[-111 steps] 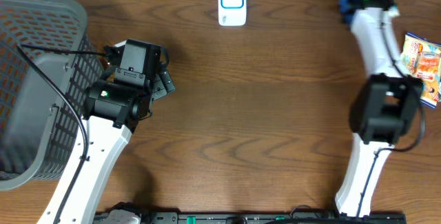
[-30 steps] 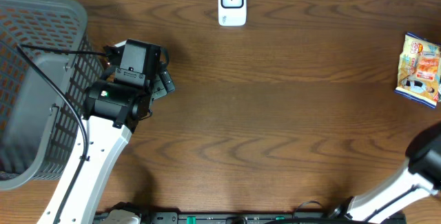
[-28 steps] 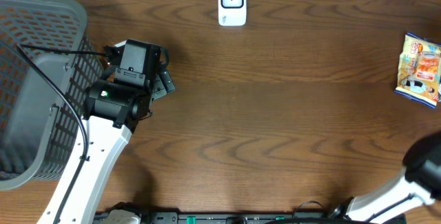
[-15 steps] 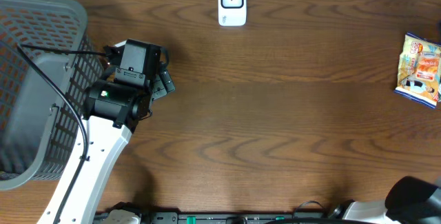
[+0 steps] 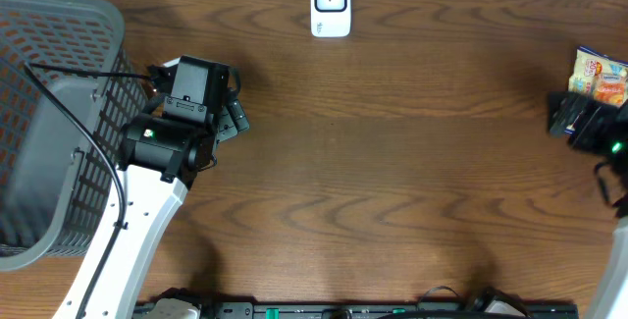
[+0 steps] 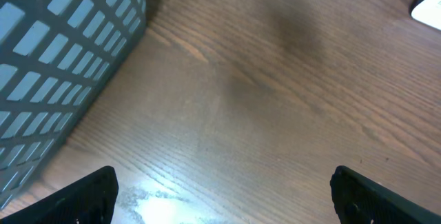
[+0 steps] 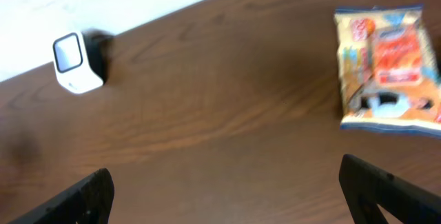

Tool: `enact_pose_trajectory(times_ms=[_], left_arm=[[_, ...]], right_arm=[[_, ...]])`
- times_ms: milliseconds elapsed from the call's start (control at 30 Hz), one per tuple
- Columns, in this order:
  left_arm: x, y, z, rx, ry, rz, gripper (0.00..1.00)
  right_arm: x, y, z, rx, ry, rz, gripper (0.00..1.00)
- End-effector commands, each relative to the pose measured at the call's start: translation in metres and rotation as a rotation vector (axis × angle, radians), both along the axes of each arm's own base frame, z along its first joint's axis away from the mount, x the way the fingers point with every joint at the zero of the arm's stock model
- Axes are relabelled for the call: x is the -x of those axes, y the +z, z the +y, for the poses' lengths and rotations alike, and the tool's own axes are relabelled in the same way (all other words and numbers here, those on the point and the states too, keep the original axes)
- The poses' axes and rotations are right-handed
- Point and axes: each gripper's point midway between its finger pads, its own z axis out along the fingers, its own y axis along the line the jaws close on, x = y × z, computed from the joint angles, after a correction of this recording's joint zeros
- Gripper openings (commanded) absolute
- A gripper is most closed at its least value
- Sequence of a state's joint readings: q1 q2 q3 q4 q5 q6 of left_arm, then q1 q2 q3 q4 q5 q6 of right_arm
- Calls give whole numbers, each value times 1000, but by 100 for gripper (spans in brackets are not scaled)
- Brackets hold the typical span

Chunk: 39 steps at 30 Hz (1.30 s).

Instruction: Scan the item barcode

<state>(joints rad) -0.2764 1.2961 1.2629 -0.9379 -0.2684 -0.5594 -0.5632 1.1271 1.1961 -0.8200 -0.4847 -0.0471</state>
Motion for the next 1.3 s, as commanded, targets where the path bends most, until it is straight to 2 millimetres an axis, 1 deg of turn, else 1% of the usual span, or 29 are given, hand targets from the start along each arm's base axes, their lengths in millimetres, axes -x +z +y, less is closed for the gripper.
enact_pose_trajectory(times_ms=[0, 67, 233, 333, 500, 667, 800, 900, 1033, 1267], left_arm=[[-1, 0, 4, -21, 4, 4, 98], [-1, 0, 4, -21, 4, 4, 98], [-1, 0, 4, -21, 4, 4, 98], [-1, 0, 4, -21, 4, 4, 98], [-1, 0, 4, -21, 4, 4, 98], [-1, 0, 4, -21, 4, 4, 98], [-1, 0, 4, -21, 4, 4, 98], [-1, 0, 4, -21, 4, 4, 98], [-1, 0, 4, -21, 4, 4, 98], [-1, 0, 4, -21, 4, 4, 98]], right_arm=[[11, -22, 19, -63, 34, 14, 99], [16, -33, 23, -73, 39, 20, 99], [19, -57, 25, -98, 37, 58, 99], [25, -69, 29, -160, 9, 108, 99], [32, -76, 34, -206, -4, 153, 99], [51, -90, 46, -329, -61, 262, 99], [60, -95, 52, -361, -69, 311, 99], [61, -96, 51, -351, -72, 317, 99], [65, -102, 40, -299, -117, 347, 99], [66, -103, 41, -304, -116, 352, 99]])
